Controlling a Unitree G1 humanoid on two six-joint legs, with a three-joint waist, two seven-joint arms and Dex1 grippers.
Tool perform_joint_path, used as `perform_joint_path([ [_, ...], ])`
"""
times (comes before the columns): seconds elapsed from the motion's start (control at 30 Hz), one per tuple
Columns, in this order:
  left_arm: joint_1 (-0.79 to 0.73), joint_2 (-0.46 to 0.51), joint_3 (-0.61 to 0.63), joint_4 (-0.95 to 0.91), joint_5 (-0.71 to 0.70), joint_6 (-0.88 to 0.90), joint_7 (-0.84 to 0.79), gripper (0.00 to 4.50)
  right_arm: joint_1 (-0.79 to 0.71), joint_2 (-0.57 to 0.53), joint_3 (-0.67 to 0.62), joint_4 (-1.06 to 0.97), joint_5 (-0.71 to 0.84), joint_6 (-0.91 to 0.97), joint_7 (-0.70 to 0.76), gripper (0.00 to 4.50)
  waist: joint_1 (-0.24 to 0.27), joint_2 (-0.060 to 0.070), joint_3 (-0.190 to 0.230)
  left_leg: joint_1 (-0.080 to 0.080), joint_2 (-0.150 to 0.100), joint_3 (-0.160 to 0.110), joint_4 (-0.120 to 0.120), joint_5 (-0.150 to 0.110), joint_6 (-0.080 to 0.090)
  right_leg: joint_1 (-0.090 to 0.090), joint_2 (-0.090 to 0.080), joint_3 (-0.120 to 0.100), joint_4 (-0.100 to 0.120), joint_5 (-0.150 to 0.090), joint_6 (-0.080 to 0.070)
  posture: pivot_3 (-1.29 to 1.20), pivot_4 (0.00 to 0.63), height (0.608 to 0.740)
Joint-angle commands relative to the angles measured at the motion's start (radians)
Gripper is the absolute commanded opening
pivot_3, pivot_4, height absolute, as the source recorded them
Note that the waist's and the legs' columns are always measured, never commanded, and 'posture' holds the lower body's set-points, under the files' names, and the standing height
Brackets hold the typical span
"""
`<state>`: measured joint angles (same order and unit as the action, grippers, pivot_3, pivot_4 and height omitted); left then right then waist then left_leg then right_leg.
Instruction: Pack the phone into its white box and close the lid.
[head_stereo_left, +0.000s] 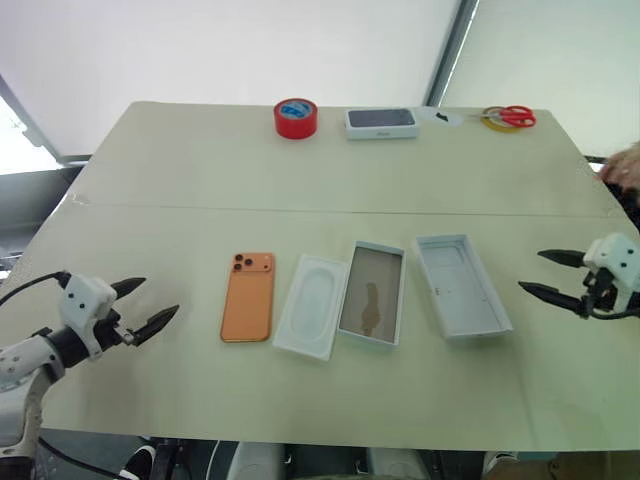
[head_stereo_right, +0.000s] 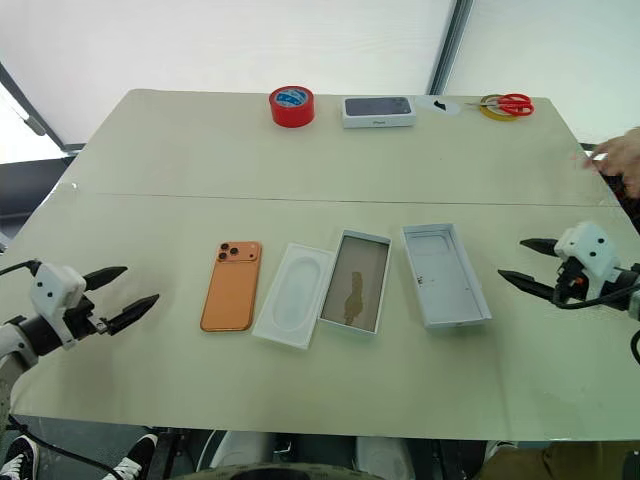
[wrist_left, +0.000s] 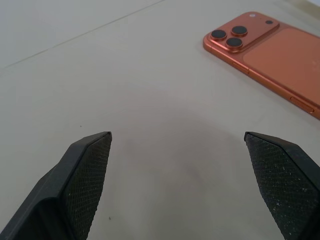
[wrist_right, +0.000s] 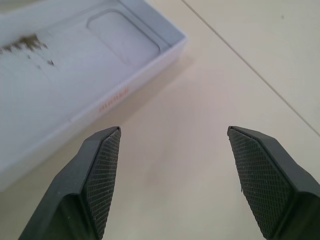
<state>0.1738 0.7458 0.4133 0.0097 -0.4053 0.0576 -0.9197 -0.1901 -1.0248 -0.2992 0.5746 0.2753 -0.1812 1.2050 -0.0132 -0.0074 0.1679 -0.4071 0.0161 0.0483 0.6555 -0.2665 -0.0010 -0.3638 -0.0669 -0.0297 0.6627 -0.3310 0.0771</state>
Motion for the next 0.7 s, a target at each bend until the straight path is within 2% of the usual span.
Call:
perform_joint_path([
  [0.03, 0.007, -0.001, 0.03, -0.049, -0.015, -0.005, 0.009, 4.46, -0.004, -0.027, -0.021, 0.011, -0.006, -0.03, 0.003, 3.56, -0.001, 0.0, 0.0, 0.0, 0.0, 0.0, 0.0, 0.0, 0.0, 0.0, 0.0, 0.0, 0.0, 0.0, 0.0, 0.0, 0.15, 0.74],
  [0.3, -0.008, 0.008, 0.016, -0.067, 0.036, -0.034, 0.038, 4.46, -0.018, -0.01, -0.006, -0.017, -0.012, -0.011, -0.003, 3.56, 0.0, 0.0, 0.0, 0.0, 0.0, 0.0, 0.0, 0.0, 0.0, 0.0, 0.0, 0.0, 0.0, 0.0, 0.0, 0.0, 0.15, 0.74],
  [0.7, 0.0, 0.014, 0.02, -0.071, 0.019, -0.059, -0.004, 4.46, -0.004, -0.003, -0.006, -0.093, -0.002, 0.042, -0.015, 3.56, 0.0, 0.0, 0.0, 0.0, 0.0, 0.0, 0.0, 0.0, 0.0, 0.0, 0.0, 0.0, 0.0, 0.0, 0.0, 0.0, 0.15, 0.74],
])
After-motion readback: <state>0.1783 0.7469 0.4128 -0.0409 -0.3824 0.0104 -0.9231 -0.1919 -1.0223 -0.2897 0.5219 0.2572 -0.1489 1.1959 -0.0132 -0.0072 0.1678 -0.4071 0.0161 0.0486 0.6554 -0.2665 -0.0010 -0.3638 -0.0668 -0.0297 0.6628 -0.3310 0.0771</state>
